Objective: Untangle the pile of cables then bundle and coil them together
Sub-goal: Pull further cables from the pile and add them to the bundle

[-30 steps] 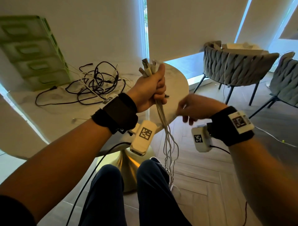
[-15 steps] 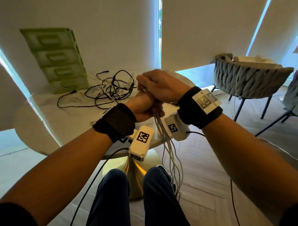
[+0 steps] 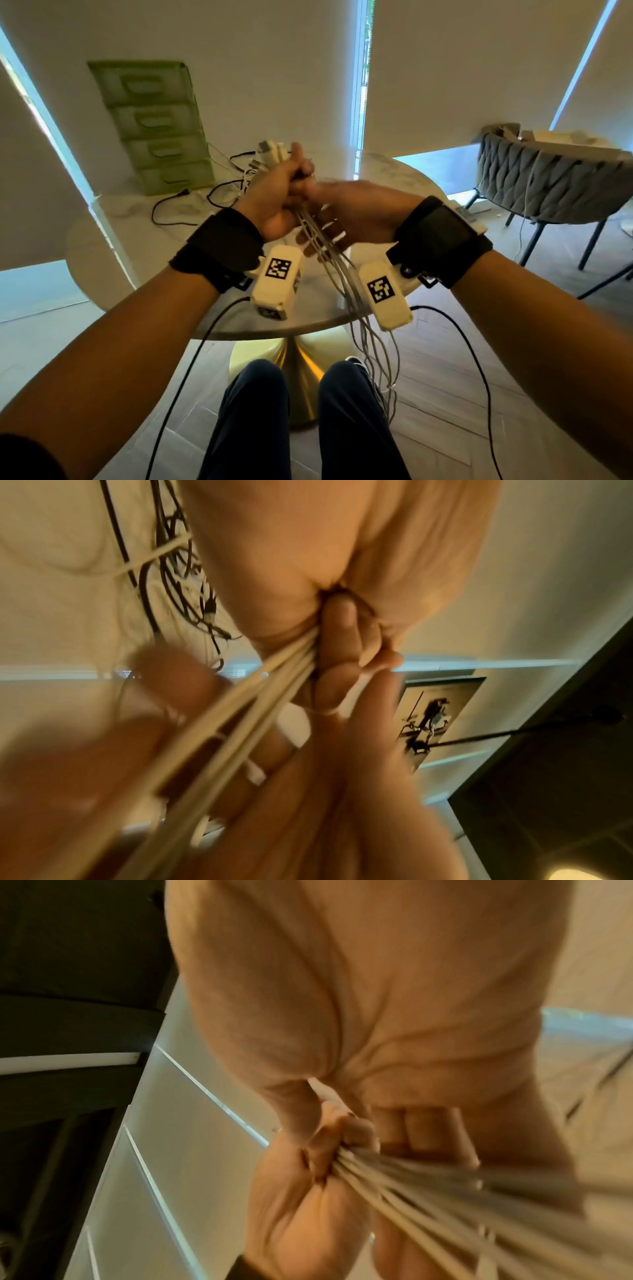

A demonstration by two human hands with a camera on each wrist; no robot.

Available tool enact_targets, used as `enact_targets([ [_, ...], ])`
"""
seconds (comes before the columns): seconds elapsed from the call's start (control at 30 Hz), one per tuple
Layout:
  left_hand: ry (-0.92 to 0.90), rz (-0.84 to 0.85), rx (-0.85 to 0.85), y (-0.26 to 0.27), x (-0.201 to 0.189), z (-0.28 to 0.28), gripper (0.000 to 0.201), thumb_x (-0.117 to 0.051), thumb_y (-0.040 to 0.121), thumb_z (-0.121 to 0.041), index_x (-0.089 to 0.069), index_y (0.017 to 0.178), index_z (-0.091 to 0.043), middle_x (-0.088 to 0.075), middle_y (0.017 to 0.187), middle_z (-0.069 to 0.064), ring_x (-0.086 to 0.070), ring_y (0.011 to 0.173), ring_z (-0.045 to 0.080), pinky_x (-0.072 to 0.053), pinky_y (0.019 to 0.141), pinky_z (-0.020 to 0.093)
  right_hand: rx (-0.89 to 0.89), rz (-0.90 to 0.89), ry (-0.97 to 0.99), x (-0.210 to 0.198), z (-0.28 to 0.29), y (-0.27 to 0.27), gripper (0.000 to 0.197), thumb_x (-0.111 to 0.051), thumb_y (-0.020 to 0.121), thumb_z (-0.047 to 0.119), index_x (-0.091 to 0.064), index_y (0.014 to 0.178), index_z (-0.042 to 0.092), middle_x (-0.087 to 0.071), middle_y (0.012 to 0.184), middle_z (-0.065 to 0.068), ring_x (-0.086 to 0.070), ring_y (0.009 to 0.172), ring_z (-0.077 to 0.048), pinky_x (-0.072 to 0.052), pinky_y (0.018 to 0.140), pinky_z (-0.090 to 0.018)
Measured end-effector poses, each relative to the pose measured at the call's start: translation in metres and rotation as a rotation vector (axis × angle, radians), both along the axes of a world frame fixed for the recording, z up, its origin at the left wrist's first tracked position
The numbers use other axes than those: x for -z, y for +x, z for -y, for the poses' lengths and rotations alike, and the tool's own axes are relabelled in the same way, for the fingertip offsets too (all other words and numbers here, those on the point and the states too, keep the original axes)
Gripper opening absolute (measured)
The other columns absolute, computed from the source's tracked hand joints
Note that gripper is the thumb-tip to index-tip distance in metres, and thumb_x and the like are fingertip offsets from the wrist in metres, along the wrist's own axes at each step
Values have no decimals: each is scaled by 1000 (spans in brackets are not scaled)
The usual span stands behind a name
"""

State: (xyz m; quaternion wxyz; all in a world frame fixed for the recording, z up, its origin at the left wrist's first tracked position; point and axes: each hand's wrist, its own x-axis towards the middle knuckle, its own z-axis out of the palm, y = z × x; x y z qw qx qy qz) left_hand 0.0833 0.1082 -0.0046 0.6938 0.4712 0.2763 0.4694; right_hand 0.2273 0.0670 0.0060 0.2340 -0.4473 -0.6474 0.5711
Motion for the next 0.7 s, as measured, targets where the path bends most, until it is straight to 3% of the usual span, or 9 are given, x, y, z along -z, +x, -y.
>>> enact_targets([
  [0.07, -1, 85, -5, -19, -3, -9, 48, -31, 100, -49, -45, 68, -16, -26, 41, -8, -25, 34, 5, -38, 42, 18, -42, 61, -44, 9, -3, -7, 30, -39, 102, 37, -55, 115, 15, -58, 76, -3, -58, 66, -18, -55, 67, -35],
  [0.13, 11, 115, -1, -36, -3, -12, 54, -28, 100, -52, -47, 64, -16, -27, 44, -7, -30, 40, 7, -47, 53, 22, -37, 96, -51, 11, -6, -14, 34, -36, 104, 32, -59, 114, 9, -45, 64, 3, -42, 54, -10, -45, 55, -25],
  [0.27, 0, 152, 98, -59, 5, -12, 66, -25, 98, -57, -42, 46, -19, -50, 56, 1, -56, 68, 16, -52, 82, 34, -7, 272, 46, 7, -13, -27, 33, -38, 102, 36, -61, 95, 13, -40, 60, 5, -32, 49, -7, -32, 46, -21],
  [0.33, 8, 169, 134, -65, 7, -10, 67, -24, 98, -56, -40, 45, -19, -53, 57, 2, -60, 73, 20, -51, 87, 37, -52, 316, 25, 8, -12, -32, 33, -38, 102, 38, -58, 90, 14, -40, 60, 5, -32, 49, -8, -32, 46, -21],
  [0.47, -100, 138, 38, -67, 5, -12, 66, -28, 100, -53, -38, 44, -18, -44, 48, 0, -62, 63, 21, -55, 77, 37, -169, 344, 34, 12, -4, -44, 32, -36, 103, 39, -50, 86, 16, -40, 62, 4, -34, 49, -8, -35, 45, -21],
  [0.57, -135, 62, -51, -64, 9, -15, 64, -32, 100, -49, -39, 46, -16, -48, 53, 2, -61, 63, 21, -57, 72, 36, -216, 421, 93, 16, 2, -53, 29, -35, 104, 35, -48, 88, 15, -43, 67, 1, -39, 51, -10, -42, 47, -21],
  [0.63, -114, 15, -13, -68, 10, -14, 63, -33, 100, -47, -41, 46, -17, -48, 53, 2, -58, 60, 19, -57, 72, 36, -284, 472, 79, 17, 2, -52, 29, -34, 104, 34, -50, 92, 13, -48, 69, -3, -48, 55, -15, -49, 54, -27],
  [0.7, -115, 13, 33, -81, 9, -16, 62, -33, 99, -47, -42, 46, -18, -40, 44, -2, -48, 45, 13, -56, 62, 29, -354, 574, 87, 13, -1, -46, 33, -33, 104, 35, -56, 100, 11, -57, 77, -7, -58, 69, -20, -54, 70, -33],
])
